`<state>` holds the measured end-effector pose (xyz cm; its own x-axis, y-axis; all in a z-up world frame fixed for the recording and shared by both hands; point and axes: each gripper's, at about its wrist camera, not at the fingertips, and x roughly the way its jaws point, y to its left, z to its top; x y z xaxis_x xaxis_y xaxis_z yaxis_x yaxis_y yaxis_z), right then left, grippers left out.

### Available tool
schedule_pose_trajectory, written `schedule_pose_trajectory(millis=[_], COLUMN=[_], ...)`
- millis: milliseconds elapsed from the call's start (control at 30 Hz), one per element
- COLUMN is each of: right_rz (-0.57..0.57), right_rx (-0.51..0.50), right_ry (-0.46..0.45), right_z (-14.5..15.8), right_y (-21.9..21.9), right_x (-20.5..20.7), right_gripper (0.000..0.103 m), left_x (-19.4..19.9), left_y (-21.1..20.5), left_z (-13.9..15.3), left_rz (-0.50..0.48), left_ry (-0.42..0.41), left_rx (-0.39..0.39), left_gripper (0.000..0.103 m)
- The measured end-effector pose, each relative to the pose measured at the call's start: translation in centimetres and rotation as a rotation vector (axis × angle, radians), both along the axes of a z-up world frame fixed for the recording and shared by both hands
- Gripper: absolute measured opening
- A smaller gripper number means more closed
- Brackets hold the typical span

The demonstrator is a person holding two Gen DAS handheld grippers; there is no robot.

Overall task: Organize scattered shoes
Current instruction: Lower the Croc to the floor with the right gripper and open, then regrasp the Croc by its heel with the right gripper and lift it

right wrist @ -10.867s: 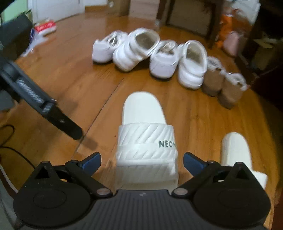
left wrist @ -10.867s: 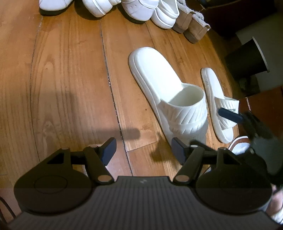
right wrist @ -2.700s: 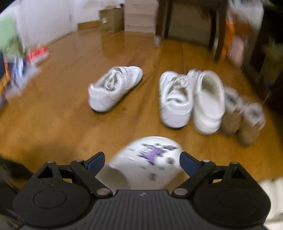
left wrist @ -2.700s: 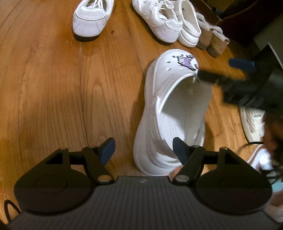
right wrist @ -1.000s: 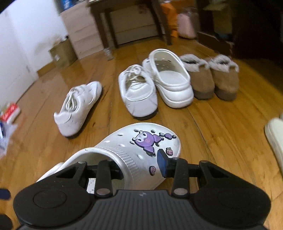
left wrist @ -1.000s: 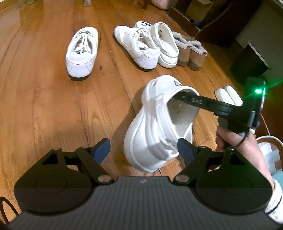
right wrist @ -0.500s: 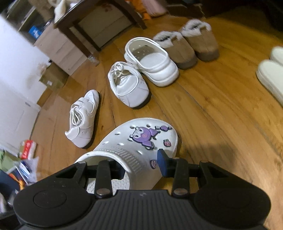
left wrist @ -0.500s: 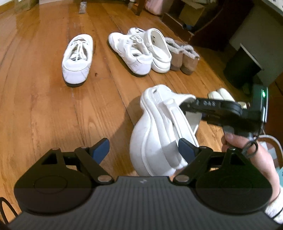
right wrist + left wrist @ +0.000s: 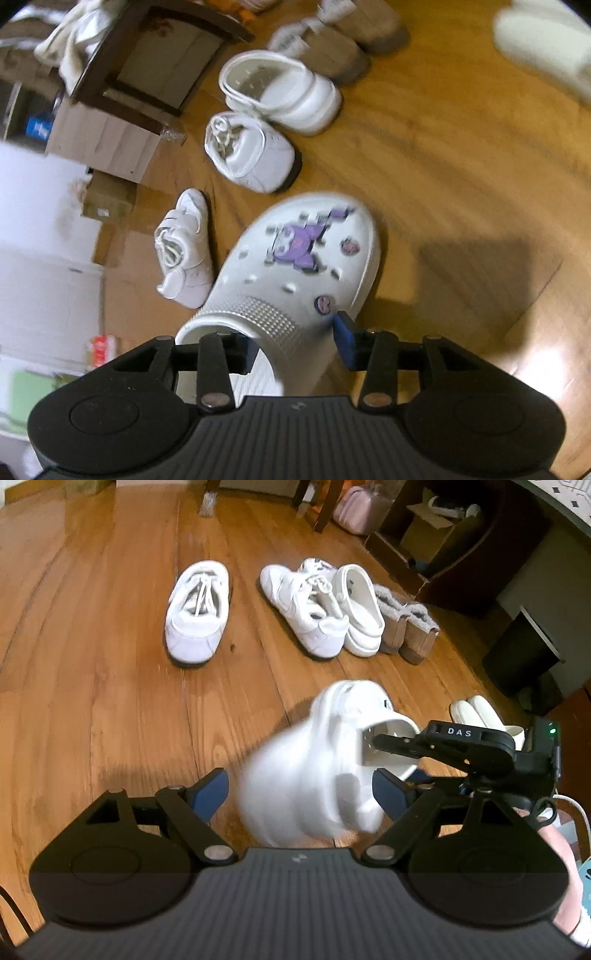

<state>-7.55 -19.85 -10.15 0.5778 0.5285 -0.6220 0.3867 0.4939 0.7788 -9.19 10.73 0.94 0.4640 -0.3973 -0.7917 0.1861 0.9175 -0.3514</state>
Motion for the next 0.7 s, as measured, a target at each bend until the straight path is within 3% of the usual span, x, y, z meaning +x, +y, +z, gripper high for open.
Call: schedule_pose_trajectory(millis=[133, 167, 200, 267, 300, 400, 467, 500, 567, 700], right_rz=[0.056, 0.077, 0.114, 0.198, 0.240, 0.371, 0.512, 0.579, 0.799, 1.047], right_rx=[0.178, 0.203, 0.220, 0.116, 0.062, -0.233, -0.388, -0.449, -0.697, -0.859], right_ry=[0.028, 0.032, 0.040, -0.016, -0.045, -0.200, -0.329, -0.382, -0.534, -0.630], right_z=[-2.0, -2.2, -2.2, -0.8, 0.0, 3.7, 6.1, 7.0, 8.9, 8.0], right_y=[2.2, 2.7, 3.5, 4.5, 5.0, 5.9, 6.6, 7.0, 8.7, 10.3], right_x=[0.4, 0.5, 0.7, 0.9, 1.1, 1.5, 1.9, 2.0, 1.8, 1.7], right_gripper=[0.043, 0.048, 0.062, 0.077, 0.078, 0.078, 0.081, 0.090, 0.100, 0.100], left_x=[0.3, 0.5, 0.7, 1.2, 1.5, 2.1, 2.3, 2.4, 2.4, 2.5], left_y=[0.3, 0.6, 0.9, 2.2, 2.9, 4.4, 4.6, 4.6, 4.3, 3.4], left_z=[-0.7, -1.1, -1.5, -2.7, -3.3, -4.9, -5.6, -5.9, -6.3, -7.4], left_rz=[0.017, 0.030, 0.043, 0.074, 0.089, 0.124, 0.128, 0.127, 0.130, 0.121], left_ry=[0.035, 0.057, 0.080, 0.145, 0.180, 0.269, 0.306, 0.321, 0.341, 0.390], left_rx=[0.009, -0.002, -0.013, -0.090, -0.134, -0.238, -0.273, -0.286, -0.308, -0.352], left_gripper=[0.085, 0.085, 0.085, 0.085, 0.085, 0.085, 0.085, 0.085, 0.085, 0.086])
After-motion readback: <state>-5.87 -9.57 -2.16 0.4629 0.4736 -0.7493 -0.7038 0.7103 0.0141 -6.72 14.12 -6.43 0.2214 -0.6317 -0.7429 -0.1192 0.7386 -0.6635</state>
